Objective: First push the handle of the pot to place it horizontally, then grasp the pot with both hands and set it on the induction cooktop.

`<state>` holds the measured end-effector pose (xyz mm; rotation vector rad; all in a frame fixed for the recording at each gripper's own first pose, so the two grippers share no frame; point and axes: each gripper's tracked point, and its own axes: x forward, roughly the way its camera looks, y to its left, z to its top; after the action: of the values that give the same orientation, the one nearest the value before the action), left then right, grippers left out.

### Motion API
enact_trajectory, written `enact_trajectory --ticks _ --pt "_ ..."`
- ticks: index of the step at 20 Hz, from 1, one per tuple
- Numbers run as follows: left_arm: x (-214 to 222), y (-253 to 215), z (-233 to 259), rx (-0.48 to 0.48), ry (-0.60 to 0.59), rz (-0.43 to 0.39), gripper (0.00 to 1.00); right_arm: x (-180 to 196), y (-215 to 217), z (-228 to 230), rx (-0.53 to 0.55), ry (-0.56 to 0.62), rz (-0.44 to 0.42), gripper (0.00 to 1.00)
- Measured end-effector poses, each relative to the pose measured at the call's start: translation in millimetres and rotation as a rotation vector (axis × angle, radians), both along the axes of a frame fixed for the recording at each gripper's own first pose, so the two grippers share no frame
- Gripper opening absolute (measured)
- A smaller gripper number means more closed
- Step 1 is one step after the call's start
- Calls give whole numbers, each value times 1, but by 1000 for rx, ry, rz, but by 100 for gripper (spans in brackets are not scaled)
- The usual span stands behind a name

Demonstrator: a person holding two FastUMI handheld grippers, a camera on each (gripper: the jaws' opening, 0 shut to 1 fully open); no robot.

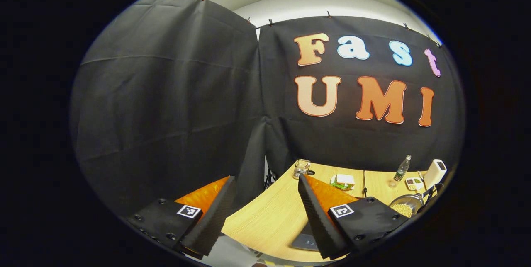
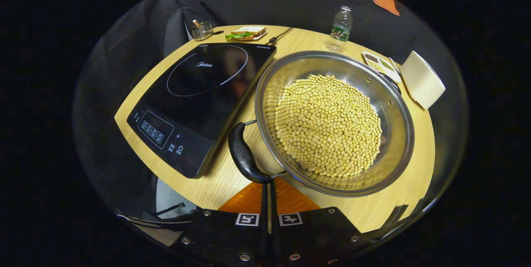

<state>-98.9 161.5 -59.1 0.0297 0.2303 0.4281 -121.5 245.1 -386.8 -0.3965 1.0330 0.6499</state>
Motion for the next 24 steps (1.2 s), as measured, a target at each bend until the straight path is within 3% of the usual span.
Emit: enact_trajectory --ticks 8,24 --pt "-6 8 0 18 5 22 98 8 21 -1 40 16 24 5" --pt "-19 16 8 53 7 54 97 41 46 0 123 44 -33 0"
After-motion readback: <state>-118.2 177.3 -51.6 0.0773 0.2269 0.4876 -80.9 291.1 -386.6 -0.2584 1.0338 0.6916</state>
